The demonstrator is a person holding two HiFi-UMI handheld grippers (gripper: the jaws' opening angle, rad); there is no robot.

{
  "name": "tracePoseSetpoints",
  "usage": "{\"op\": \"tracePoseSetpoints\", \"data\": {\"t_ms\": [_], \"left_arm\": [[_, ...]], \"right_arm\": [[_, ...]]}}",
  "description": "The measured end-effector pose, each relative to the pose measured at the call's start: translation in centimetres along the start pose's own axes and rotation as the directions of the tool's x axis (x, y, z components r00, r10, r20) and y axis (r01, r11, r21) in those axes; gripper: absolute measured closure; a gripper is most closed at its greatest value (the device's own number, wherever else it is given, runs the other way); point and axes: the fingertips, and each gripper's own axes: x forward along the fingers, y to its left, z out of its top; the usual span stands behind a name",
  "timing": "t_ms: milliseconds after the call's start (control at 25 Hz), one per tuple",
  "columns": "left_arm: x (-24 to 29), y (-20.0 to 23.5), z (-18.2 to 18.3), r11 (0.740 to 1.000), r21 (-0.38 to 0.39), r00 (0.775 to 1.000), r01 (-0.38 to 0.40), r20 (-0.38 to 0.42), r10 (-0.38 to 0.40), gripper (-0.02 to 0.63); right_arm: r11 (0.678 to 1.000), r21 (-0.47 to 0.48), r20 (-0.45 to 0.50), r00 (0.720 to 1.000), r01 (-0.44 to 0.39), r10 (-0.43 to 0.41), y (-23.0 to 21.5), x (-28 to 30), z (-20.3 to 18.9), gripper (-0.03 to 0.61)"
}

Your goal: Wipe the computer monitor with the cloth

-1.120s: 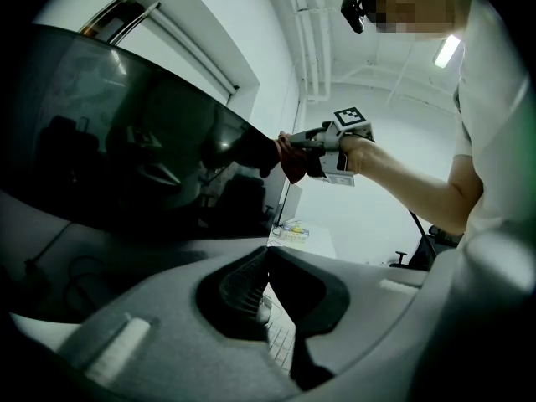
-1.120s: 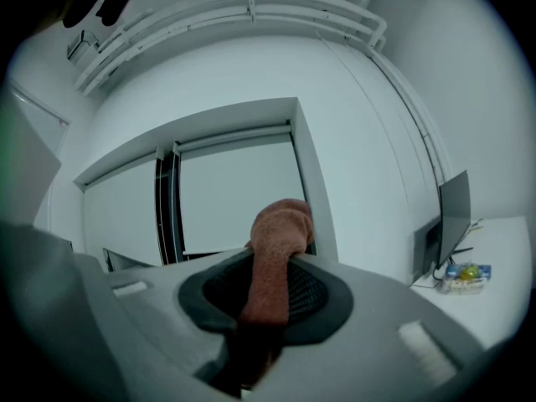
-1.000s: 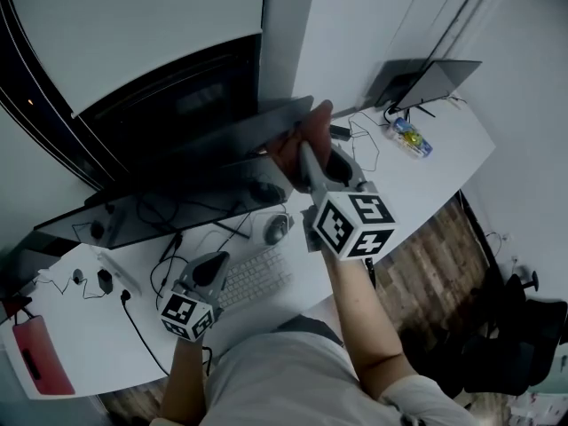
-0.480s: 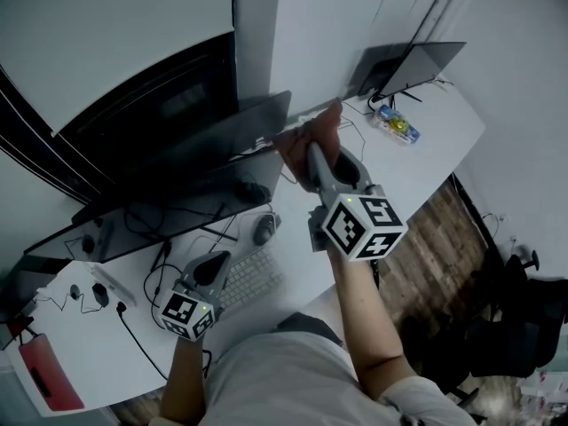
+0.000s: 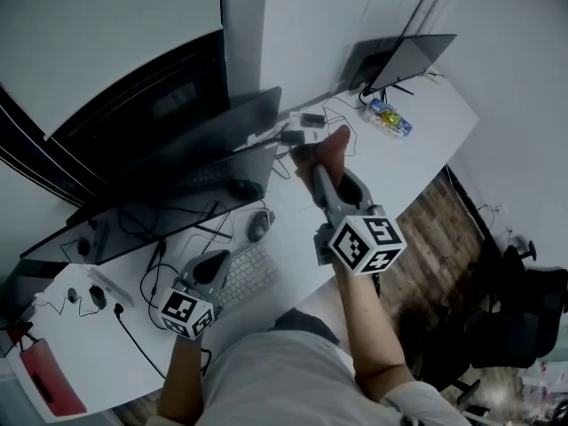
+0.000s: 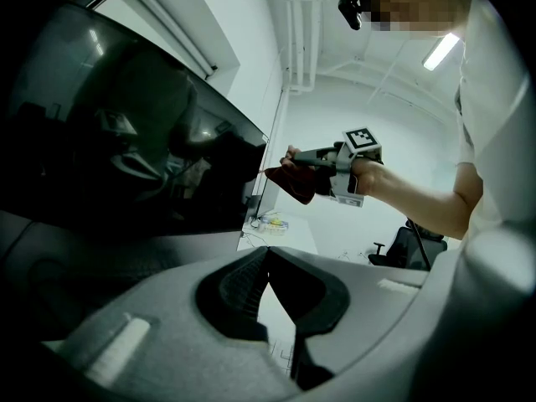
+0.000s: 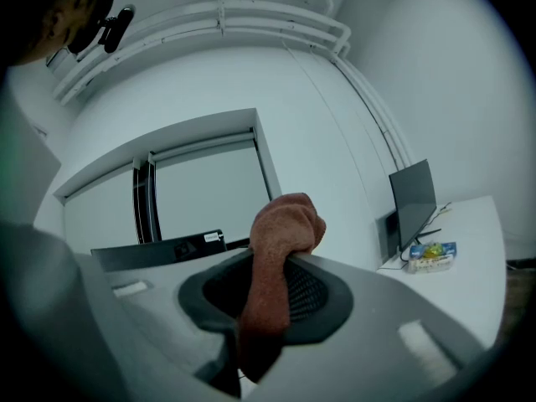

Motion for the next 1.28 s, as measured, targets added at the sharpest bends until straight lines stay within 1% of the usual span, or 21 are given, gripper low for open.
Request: {"op": "tracePoseSetpoints", "data": {"t_ms": [240,560,800,1040,1280], "left_arm": [[-0.3,-0.3,0.2,1.0,0.001,1.0,0.007,0.003,-0.007,0.604],[-1.2,-0.2,0.2,1.0,0.012,1.0,0.009,0.011,-0.009,0.604],[-1.9,-0.5,0.0,1.0,0.019,1.0,0.01,0.009,-0.01,0.604],[-2.6,-1.3,-0.9,0.999,0.017,0.999,0.032,0.0,-0.032,0.603],[-3.1,-1.5,-0.8,0.999,0.031,0.999,0.036,0.003,-0.036,0.603]], "right_arm": [[0.999,-0.013,-0.049,0.998,-0.039,0.038,0.4,-2.1,-3.6,0.486],[0.998,-0.008,-0.117,0.991,-0.069,0.068,2.4,-5.3,-8.8,0.486],[0.991,-0.086,-0.173,0.981,-0.1,0.084,4.7,-7.6,-11.8,0.486],[0.985,-0.125,-0.208,0.974,-0.115,0.088,5.7,-9.2,-13.7,0.485],[0.983,-0.13,-0.198,0.975,-0.131,0.104,6.3,-9.7,-14.0,0.485]]}}
